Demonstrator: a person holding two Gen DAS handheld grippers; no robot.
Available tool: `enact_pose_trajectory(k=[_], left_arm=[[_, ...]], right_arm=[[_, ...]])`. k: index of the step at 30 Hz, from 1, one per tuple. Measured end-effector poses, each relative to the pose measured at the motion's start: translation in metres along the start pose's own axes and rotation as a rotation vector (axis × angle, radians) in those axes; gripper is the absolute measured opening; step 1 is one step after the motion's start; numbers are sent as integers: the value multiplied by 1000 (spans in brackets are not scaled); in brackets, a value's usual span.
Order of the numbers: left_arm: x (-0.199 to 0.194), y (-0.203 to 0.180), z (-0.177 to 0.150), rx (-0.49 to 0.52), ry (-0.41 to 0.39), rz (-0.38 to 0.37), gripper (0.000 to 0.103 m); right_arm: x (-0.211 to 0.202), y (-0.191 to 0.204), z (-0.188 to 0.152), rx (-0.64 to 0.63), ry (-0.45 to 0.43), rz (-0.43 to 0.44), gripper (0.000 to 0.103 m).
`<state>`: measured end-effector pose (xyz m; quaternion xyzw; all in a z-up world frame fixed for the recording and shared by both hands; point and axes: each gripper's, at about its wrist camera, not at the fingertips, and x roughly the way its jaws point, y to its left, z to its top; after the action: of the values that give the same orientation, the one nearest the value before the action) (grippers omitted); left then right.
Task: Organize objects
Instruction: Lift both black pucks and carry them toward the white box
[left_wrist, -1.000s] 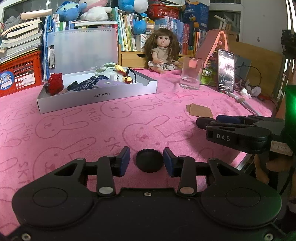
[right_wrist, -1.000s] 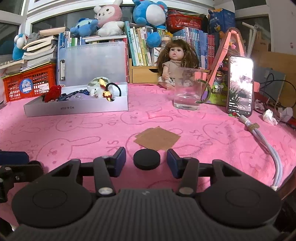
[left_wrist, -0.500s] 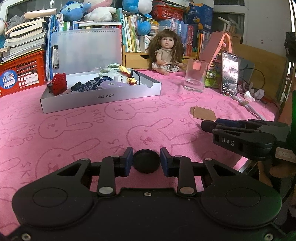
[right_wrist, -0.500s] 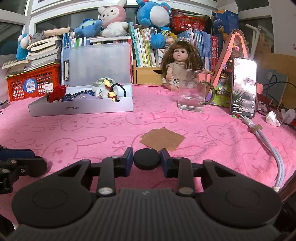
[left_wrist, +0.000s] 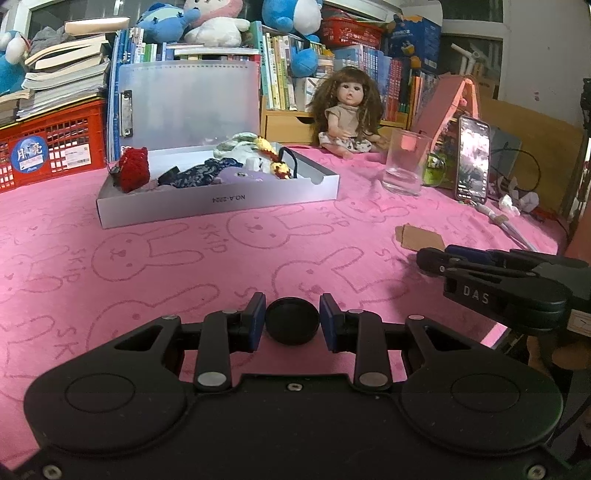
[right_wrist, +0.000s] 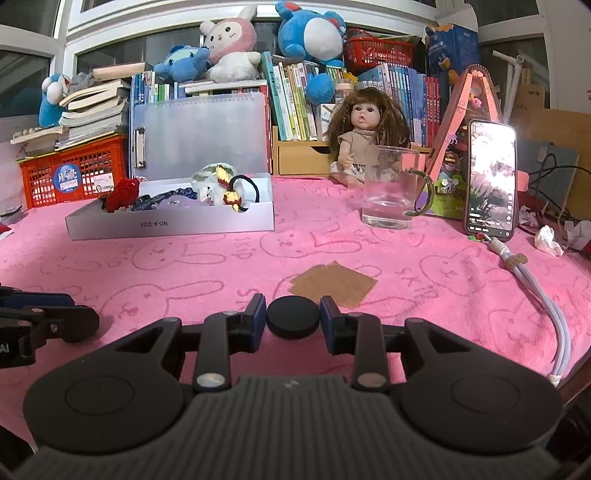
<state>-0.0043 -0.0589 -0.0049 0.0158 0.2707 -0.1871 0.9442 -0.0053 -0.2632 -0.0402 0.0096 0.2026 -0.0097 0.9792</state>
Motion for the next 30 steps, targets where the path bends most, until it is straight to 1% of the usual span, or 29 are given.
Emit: enact_pose_trajectory(k=[30], left_arm=[[8, 30, 38, -42, -74, 95, 30]], right_arm=[[8, 14, 29, -1, -64, 88, 36]])
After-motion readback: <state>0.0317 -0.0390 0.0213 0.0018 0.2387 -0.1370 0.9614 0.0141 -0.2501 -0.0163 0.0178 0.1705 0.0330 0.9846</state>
